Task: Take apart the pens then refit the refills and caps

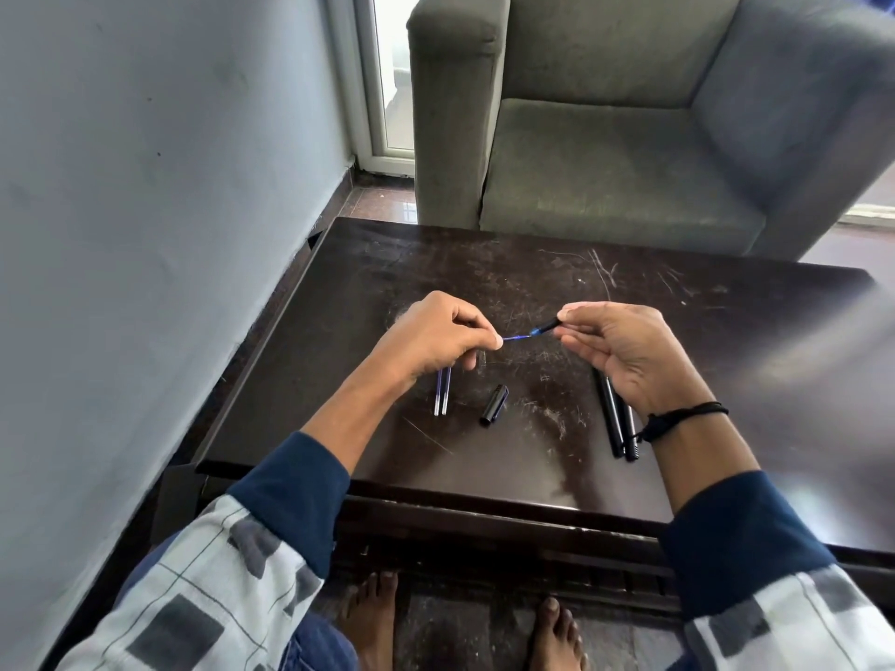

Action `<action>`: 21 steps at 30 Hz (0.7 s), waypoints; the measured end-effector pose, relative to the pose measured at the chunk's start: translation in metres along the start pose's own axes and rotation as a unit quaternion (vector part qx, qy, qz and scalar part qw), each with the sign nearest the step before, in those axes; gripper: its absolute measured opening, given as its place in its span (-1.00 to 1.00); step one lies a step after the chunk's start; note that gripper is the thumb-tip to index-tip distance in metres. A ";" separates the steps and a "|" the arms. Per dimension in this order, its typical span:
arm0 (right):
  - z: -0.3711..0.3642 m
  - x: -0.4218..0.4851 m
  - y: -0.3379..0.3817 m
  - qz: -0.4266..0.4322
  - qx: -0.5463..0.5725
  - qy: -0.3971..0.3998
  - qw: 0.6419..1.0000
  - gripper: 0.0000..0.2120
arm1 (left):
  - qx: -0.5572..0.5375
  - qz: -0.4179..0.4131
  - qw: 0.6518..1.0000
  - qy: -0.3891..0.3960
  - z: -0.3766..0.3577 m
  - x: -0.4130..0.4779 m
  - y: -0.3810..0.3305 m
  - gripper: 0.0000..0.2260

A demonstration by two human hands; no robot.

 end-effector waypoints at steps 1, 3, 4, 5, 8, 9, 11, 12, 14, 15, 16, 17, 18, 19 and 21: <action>0.001 0.000 0.000 -0.001 0.004 -0.003 1.000 -0.96 | -0.002 0.001 1.000 -0.002 0.000 0.001 0.001 -0.91; 0.004 0.001 0.002 -0.001 0.012 -0.007 1.000 -0.95 | -0.007 0.000 1.000 -0.005 0.001 0.001 0.002 -0.91; 0.004 0.001 0.001 -0.002 0.014 -0.007 1.000 -0.95 | -0.009 0.000 1.000 -0.006 0.001 0.001 0.002 -0.91; 0.004 0.001 0.001 -0.003 0.014 -0.005 1.000 -0.95 | -0.012 -0.001 1.000 -0.007 0.001 0.001 0.002 -0.91; -0.001 0.001 -0.003 -0.010 0.010 0.007 1.000 -0.94 | -0.015 -0.005 1.000 -0.005 0.000 0.002 0.001 -0.91; -0.003 0.000 -0.004 -0.012 0.011 0.011 1.000 -0.93 | -0.016 -0.006 1.000 -0.004 -0.001 0.002 0.001 -0.92; -0.007 0.000 -0.005 -0.014 0.014 0.019 1.000 -0.92 | -0.021 -0.007 1.000 -0.006 -0.001 0.002 0.001 -0.92; -0.008 0.000 -0.006 -0.016 0.016 0.020 1.000 -0.91 | -0.021 -0.008 1.000 -0.009 -0.002 0.003 0.001 -0.92; -0.008 0.000 -0.006 -0.019 0.024 0.020 0.999 -0.92 | -0.020 -0.011 1.000 -0.014 -0.002 0.004 0.002 -0.93; -0.008 0.000 -0.006 -0.022 0.028 0.020 0.999 -0.92 | -0.019 -0.013 1.000 -0.017 -0.002 0.004 0.003 -0.93; -0.008 -0.001 -0.007 -0.026 0.030 0.020 0.999 -0.92 | -0.015 -0.015 1.000 -0.019 -0.001 0.005 0.003 -0.93; -0.008 -0.001 -0.007 -0.029 0.032 0.021 0.999 -0.91 | -0.010 -0.017 1.000 -0.022 -0.001 0.005 0.003 -0.93; -0.008 -0.001 -0.007 -0.031 0.032 0.023 0.999 -0.91 | -0.003 -0.019 1.000 -0.023 -0.001 0.005 0.003 -0.93; -0.008 -0.001 -0.007 -0.032 0.029 0.023 0.999 -0.91 | 0.004 -0.021 0.999 -0.023 -0.001 0.005 0.003 -0.93; -0.007 -0.001 -0.007 -0.034 0.022 0.025 0.999 -0.90 | 0.018 -0.026 0.999 -0.024 0.000 0.004 0.002 -0.94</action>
Point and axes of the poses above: each hand's wrist, its own x-axis towards the middle knuckle, its own z-axis out of the back of the hand, y = z × x, the point moved 5 cm from there along x, towards the middle knuckle, and after that the axes turned 3 degrees about y, right-handed, at the moved point
